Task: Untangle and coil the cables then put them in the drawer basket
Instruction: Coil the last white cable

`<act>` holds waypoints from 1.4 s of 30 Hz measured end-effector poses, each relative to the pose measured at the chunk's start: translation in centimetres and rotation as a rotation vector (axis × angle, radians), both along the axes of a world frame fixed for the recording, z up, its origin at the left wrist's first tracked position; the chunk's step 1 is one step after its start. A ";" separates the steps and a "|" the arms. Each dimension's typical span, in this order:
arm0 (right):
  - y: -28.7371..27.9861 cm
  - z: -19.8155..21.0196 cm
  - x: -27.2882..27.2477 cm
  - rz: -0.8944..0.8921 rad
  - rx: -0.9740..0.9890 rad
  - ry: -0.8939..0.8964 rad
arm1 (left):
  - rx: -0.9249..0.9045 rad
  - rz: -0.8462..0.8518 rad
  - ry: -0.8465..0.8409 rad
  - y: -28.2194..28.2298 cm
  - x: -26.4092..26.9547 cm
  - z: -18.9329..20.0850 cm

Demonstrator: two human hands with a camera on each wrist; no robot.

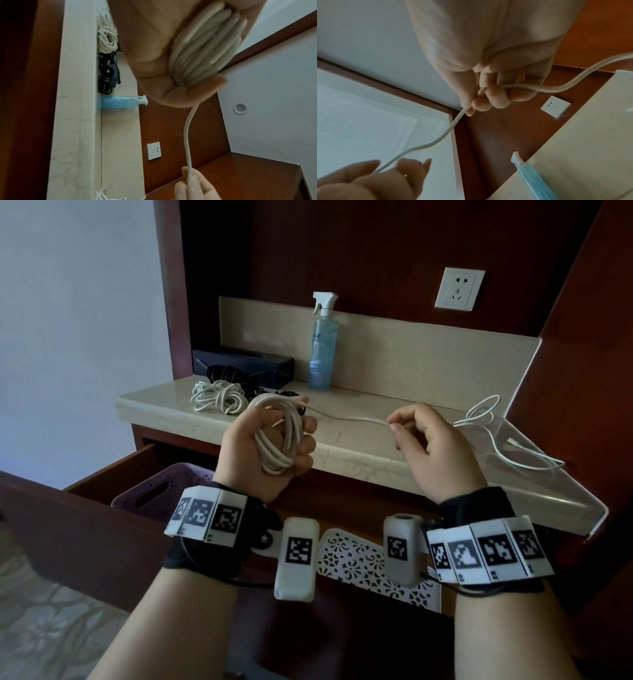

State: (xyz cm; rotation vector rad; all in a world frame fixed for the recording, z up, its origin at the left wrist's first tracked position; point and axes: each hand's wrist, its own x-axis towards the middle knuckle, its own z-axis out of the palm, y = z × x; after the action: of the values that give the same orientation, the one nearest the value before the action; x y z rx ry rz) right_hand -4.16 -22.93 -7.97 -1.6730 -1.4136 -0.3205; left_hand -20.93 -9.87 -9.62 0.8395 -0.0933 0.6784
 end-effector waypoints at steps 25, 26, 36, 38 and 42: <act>-0.9 -0.6 -0.2 -0.082 -0.305 -0.080 | 0.038 0.546 0.075 -0.1 1.1 0.1; -1.0 -0.5 -0.1 -0.096 -0.289 -0.090 | 0.029 0.564 0.068 0.0 1.0 0.1; -1.5 -0.5 1.0 0.010 -0.161 -0.027 | -0.129 0.726 0.107 2.1 -1.8 1.9; -1.2 0.0 0.3 0.118 -0.017 -0.030 | -0.013 0.759 0.283 1.4 -0.9 1.5; -1.1 1.6 -0.4 0.214 0.198 -0.076 | 0.213 0.619 0.391 0.0 0.3 0.4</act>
State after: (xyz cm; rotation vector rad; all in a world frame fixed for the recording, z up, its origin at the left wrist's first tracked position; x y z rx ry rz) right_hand -4.54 -24.05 -6.37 -1.3494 -1.5485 -0.3924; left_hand -20.59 -9.84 -9.26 1.2077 0.4727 1.0792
